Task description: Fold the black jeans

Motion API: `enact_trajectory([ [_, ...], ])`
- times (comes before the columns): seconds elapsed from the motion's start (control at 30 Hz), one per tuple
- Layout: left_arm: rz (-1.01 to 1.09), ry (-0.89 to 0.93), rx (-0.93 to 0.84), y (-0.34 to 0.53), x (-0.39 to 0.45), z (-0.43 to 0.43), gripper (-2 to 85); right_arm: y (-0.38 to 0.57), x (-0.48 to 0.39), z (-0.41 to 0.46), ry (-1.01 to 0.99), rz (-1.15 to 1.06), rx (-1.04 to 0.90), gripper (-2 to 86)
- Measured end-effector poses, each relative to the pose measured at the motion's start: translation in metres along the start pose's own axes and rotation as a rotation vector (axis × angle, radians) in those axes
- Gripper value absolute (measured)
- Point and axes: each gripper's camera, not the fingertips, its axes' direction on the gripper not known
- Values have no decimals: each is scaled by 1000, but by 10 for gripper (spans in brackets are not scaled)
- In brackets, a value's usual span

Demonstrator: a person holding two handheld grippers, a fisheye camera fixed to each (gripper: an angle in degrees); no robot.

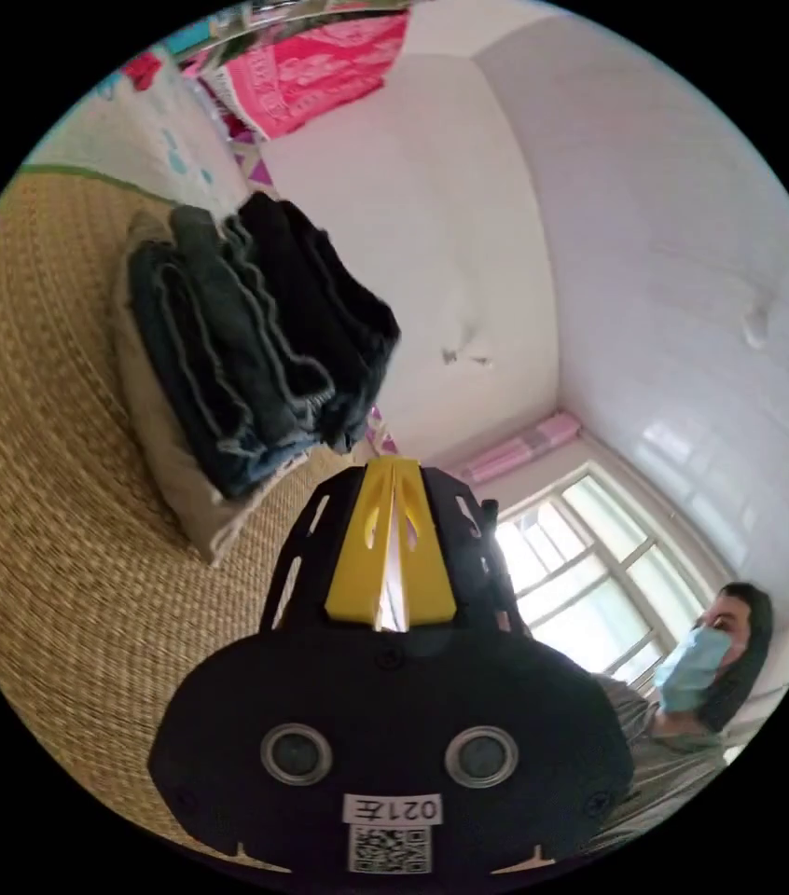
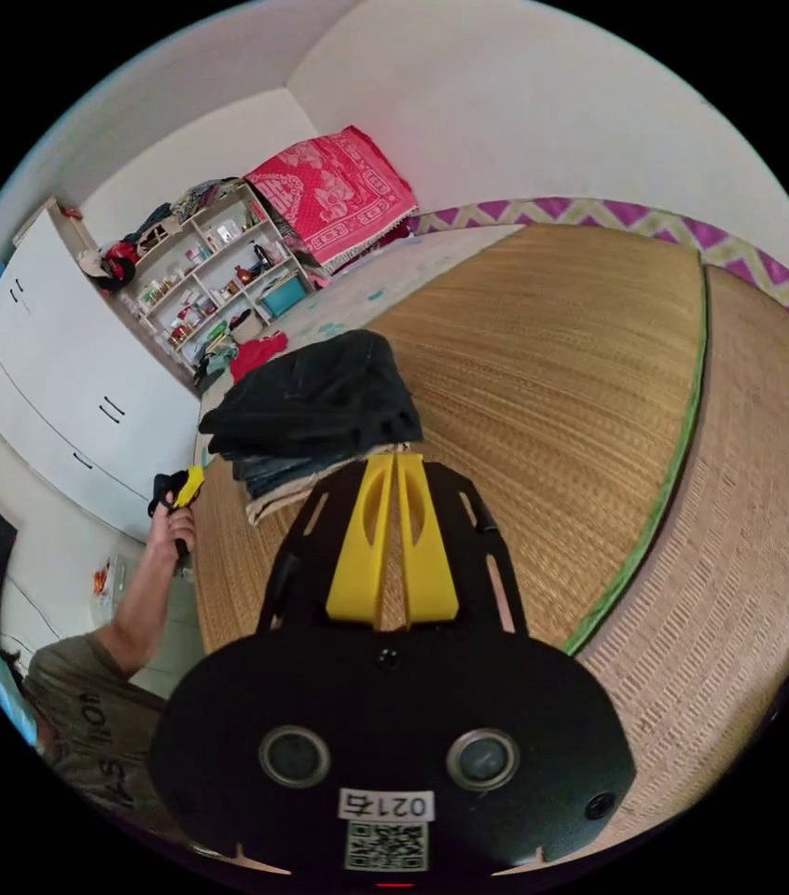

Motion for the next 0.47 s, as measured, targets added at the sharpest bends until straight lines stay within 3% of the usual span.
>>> enact_trajectory([
  [0.13, 263, -128, -197, 69, 99, 108, -9, 104, 40, -78, 123, 56, 35, -2],
  [0.3, 696, -305, -340, 193, 215, 265, -7, 250, 78, -209, 499, 189, 113, 36],
  [0.4, 829, -340, -467, 249, 253, 339, 2, 296, 93, -268, 738, 260, 123, 81],
  [0.47, 804, -306, -509, 270, 262, 371, 11, 308, 103, -293, 861, 280, 105, 105],
])
